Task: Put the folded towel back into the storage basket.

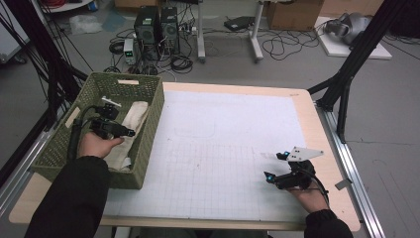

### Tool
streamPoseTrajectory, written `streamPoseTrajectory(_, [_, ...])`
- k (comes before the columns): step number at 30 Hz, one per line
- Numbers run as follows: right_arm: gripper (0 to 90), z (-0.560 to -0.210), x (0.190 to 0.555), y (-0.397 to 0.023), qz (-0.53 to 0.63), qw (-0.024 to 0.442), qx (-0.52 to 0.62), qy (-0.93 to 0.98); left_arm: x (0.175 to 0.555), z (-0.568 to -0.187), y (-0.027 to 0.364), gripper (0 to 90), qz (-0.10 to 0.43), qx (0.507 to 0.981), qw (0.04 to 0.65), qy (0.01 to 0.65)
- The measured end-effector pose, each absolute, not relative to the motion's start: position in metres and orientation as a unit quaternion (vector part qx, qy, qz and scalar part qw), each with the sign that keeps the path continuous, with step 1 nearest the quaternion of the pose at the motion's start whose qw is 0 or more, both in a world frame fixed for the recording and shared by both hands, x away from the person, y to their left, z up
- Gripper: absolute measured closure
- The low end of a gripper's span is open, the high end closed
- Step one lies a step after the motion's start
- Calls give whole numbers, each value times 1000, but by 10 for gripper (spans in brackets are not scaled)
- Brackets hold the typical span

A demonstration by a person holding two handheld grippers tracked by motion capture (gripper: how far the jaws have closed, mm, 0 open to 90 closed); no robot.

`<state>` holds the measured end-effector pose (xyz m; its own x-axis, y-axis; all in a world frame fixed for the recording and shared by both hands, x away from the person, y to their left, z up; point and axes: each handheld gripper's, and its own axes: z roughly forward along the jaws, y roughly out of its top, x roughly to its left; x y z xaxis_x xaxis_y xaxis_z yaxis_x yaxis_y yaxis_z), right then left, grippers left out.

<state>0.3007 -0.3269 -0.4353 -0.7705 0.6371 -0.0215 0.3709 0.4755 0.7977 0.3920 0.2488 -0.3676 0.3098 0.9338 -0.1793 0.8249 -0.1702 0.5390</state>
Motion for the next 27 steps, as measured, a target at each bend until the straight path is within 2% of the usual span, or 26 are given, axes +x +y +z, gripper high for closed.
streamPoseTrajectory(12, [126, -435, 301, -327, 418, 158, 301, 843, 390, -361, 254, 549, 101, 738, 318, 586])
streamPoseTrajectory(27, [126, -434, 300, -327, 421, 158, 300, 841, 384, -350, 261, 501, 77, 693, 413, 586])
